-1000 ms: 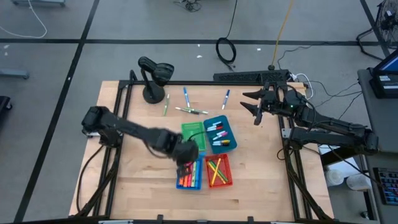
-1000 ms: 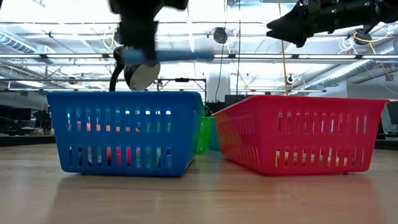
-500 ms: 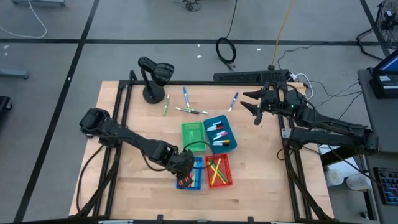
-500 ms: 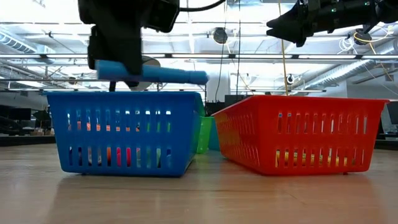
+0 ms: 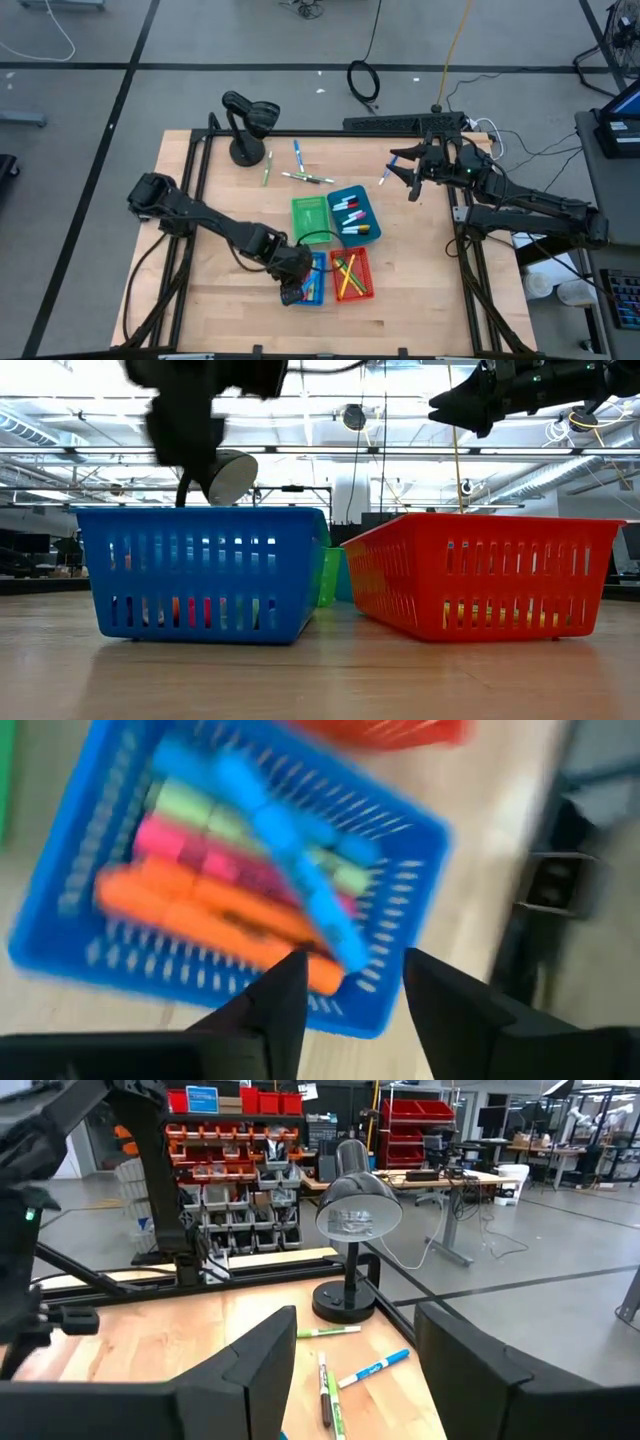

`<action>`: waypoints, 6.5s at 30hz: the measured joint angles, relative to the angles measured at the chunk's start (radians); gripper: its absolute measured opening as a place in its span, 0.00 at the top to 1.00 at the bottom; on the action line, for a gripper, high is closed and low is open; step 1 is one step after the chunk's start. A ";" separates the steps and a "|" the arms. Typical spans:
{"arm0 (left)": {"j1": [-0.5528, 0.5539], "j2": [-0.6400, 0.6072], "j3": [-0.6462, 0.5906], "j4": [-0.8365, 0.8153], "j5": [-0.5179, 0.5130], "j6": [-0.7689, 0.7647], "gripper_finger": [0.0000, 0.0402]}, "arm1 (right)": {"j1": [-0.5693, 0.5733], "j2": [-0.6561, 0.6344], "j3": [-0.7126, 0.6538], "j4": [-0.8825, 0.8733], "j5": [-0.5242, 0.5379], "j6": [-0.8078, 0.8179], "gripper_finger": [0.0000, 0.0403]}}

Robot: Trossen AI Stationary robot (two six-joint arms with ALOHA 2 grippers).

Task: Pick & Place Markers
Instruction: Put the blue marker into the green bin

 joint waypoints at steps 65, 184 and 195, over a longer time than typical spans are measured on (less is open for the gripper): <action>0.348 -0.694 -0.587 0.659 -0.032 0.790 0.57 | -0.094 0.482 -0.037 -0.951 0.254 0.916 0.59; 0.394 -0.340 -0.874 1.420 -0.227 0.538 0.65 | 0.436 0.628 -0.050 0.687 0.188 -0.009 0.77; 0.433 -0.439 -0.821 1.397 -0.234 0.512 0.63 | 0.436 0.628 -0.050 0.687 0.187 -0.008 0.77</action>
